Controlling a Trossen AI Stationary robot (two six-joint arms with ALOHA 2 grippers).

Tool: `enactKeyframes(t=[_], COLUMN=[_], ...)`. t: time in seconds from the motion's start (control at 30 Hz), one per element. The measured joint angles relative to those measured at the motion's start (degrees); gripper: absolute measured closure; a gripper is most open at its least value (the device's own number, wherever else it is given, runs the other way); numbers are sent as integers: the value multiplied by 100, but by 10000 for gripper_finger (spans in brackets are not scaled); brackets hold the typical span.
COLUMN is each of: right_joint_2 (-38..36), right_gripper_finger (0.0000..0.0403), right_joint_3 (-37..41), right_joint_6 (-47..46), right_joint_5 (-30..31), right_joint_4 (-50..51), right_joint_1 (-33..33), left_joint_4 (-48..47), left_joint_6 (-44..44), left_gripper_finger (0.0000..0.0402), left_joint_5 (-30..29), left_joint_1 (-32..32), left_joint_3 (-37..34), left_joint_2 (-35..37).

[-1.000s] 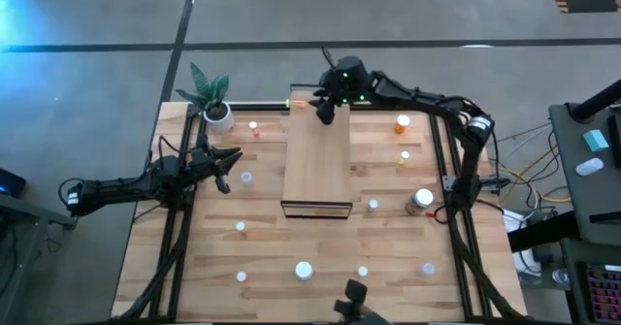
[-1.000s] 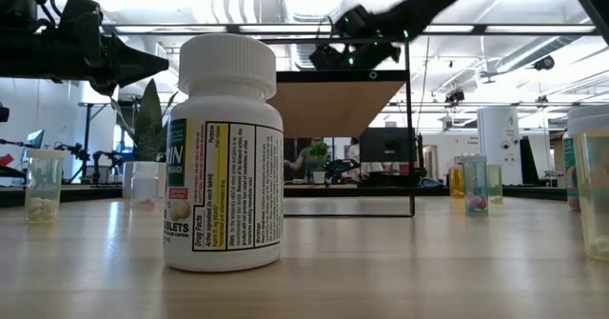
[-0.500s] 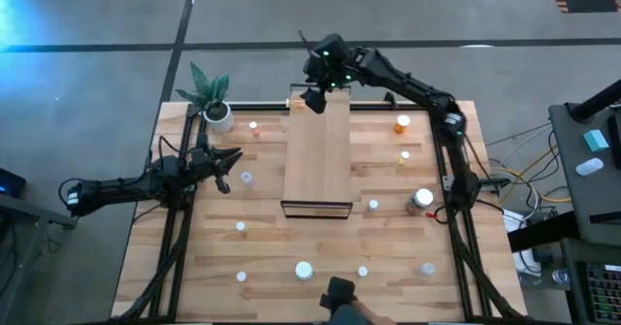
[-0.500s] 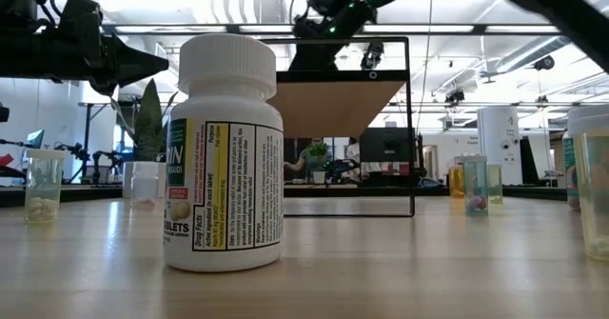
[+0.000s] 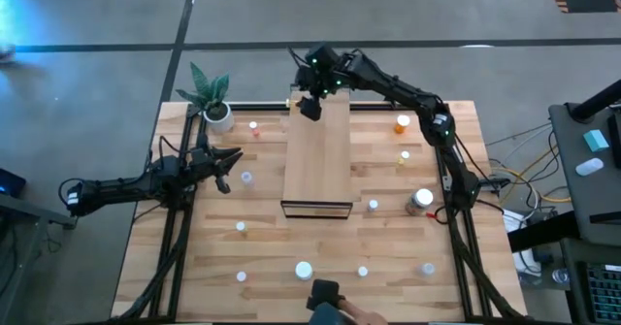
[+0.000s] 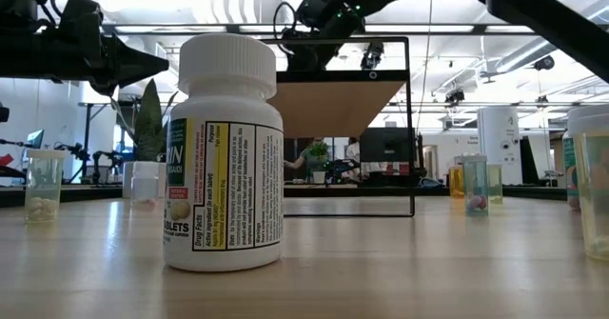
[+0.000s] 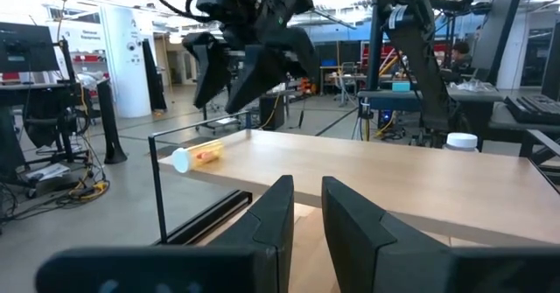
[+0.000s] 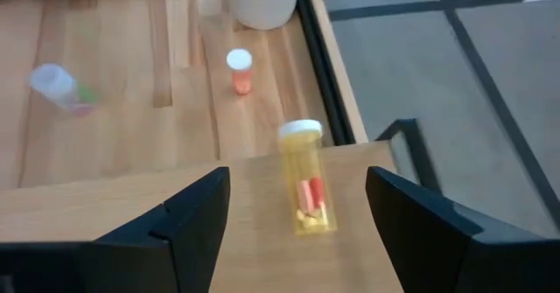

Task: Pick and place medicine bottles onto shelf by color
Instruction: Put the top yellow pill bottle on the shelf

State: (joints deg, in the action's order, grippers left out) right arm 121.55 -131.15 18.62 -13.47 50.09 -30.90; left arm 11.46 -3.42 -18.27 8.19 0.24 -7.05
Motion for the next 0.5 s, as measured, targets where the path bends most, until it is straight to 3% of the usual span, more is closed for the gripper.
enactKeyframes(t=[0.5], right_joint_2=[329], right_gripper_finger=[192], right_joint_3=[30], right_joint_6=[198], right_joint_5=[333], right_joint_4=[21], right_joint_1=[1], left_joint_4=[0], left_joint_6=[2], left_gripper_finger=[357], left_joint_5=[1], left_joint_1=[-2], left_joint_3=[1], left_joint_2=[-4])
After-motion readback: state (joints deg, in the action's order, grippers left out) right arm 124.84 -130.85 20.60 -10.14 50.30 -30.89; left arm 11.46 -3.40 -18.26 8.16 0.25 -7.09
